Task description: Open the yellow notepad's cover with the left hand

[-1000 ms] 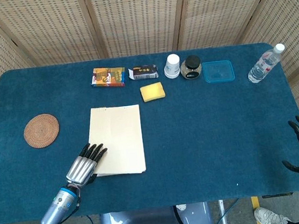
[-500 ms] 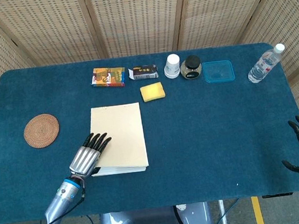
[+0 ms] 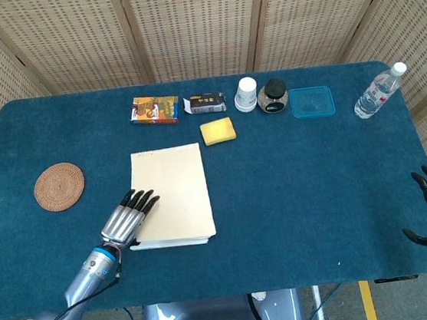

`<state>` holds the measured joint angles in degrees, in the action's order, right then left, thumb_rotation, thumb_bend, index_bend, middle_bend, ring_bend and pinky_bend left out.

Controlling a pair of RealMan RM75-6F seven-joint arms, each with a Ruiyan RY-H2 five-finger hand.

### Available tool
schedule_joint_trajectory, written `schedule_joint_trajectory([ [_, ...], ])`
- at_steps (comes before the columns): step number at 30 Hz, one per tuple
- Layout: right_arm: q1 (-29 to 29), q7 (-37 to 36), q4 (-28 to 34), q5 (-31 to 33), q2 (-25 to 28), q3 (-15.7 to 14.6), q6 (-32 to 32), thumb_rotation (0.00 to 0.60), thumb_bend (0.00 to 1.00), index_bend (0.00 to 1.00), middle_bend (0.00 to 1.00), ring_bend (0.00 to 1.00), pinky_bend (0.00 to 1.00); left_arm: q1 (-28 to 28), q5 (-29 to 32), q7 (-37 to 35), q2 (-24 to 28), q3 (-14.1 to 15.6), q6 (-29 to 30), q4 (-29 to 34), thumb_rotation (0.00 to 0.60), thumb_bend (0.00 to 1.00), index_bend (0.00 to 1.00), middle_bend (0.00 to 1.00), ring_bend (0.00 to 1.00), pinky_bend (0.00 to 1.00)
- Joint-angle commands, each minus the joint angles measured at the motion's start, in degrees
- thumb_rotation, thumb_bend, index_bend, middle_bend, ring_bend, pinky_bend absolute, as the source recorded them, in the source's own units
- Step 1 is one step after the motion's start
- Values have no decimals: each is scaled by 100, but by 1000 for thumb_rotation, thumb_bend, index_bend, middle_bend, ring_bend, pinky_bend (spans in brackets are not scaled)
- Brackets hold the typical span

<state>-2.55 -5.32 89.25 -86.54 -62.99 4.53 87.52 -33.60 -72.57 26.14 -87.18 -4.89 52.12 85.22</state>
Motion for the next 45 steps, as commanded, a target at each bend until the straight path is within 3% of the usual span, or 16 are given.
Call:
schedule_joint_trajectory([
  [1, -1, 10, 2, -5, -2, -6, -4, 600, 0, 0, 0, 0, 0, -45, 16, -16, -74, -2, 47, -71, 600, 487, 0, 0, 0, 0],
  [10, -9, 23, -2, 9, -8, -8, -26, 600, 0, 0, 0, 0, 0, -192, -122, -124, -409, -68, 209, -444, 600, 487, 0, 0, 0, 0],
  [17, -8, 11, 4, 4, -1, -11, -24, 600, 0, 0, 0, 0, 0, -213, -346, -453, -454, 62, 245, -610, 600, 489, 9, 0, 0, 0],
  [19, -8, 12, 5, 0, -1, -13, -23, 600, 0, 0, 0, 0, 0, -207, -485, -643, -476, 94, 311, -691, 600, 493, 101, 32, 6, 7],
  [21, -8, 14, 6, 0, -3, -14, -25, 600, 0, 0, 0, 0, 0, -207, -633, -823, -498, 132, 376, -786, 600, 499, 282, 141, 63, 60],
  [23, -9, 17, 6, -2, -4, -17, -27, 600, 0, 0, 0, 0, 0, -209, -748, -942, -522, 163, 432, -873, 600, 508, 464, 285, 171, 163],
  [25, -9, 24, 8, -4, -4, -19, -28, 600, 0, 0, 0, 0, 0, -209, -863, -1061, -556, 200, 492, -978, 600, 521, 556, 361, 237, 243],
  [38, -13, 5, 23, -15, 1, -26, -35, 600, 0, 0, 0, 0, 0, -152, -1177, -1759, -713, 298, 755, -1367, 600, 605, 780, 553, 393, 386],
  [45, -15, 11, 34, -20, 2, -33, -39, 600, 0, 0, 0, 0, 0, -87, -1767, -2460, -498, 576, 1153, -1409, 600, 616, 807, 572, 404, 399],
])
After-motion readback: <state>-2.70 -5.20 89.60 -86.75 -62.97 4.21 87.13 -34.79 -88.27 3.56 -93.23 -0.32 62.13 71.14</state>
